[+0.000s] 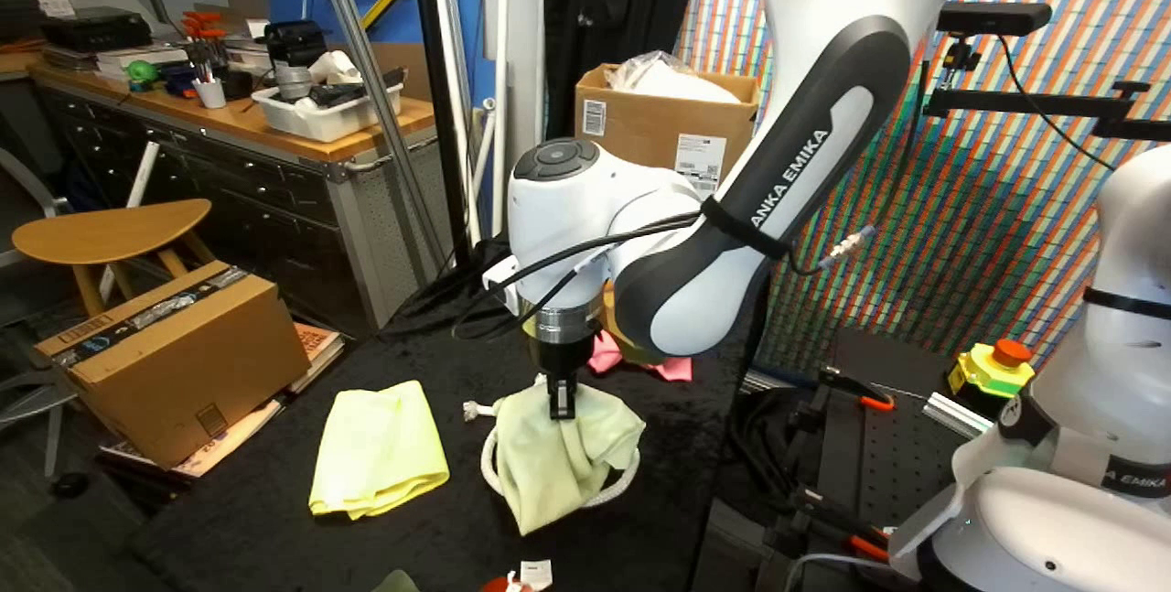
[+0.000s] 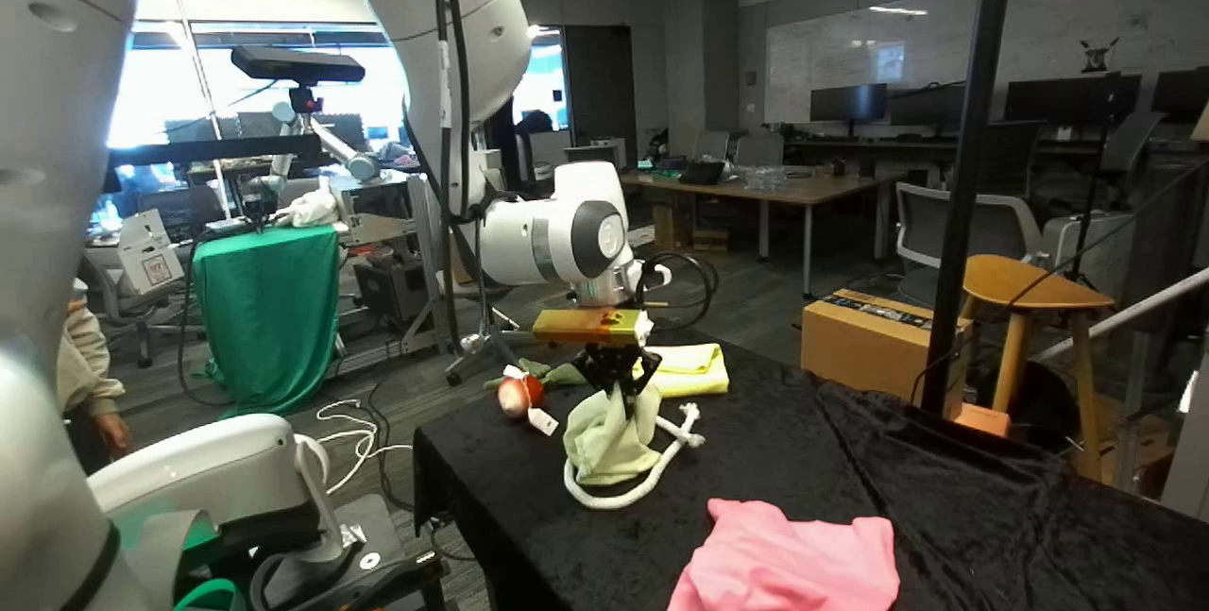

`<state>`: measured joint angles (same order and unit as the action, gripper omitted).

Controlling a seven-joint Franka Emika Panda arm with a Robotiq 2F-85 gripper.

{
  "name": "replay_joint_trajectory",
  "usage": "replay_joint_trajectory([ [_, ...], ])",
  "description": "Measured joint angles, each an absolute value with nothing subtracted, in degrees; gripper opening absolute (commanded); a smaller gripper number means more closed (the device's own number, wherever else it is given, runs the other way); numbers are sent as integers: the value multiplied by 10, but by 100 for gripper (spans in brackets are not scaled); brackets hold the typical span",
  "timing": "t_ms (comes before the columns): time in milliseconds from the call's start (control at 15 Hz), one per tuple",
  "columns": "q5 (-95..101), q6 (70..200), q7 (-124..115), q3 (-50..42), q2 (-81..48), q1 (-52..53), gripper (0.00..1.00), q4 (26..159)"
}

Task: Put the things in one heap

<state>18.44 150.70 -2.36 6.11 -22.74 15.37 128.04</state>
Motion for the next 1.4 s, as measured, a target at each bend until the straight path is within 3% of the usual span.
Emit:
replay_joint_trajectory([
  [67, 186, 1507, -32, 56, -234, 156, 32, 1275],
  [267, 186, 1507, -44, 51, -245, 157, 42, 1264],
  [733, 186, 1507, -57, 50, -239, 160, 95, 1261],
  [867, 186, 1507, -67, 47, -230, 163, 100, 1260],
  [1400, 186, 1514, -82, 48, -186, 165, 100, 1252],
])
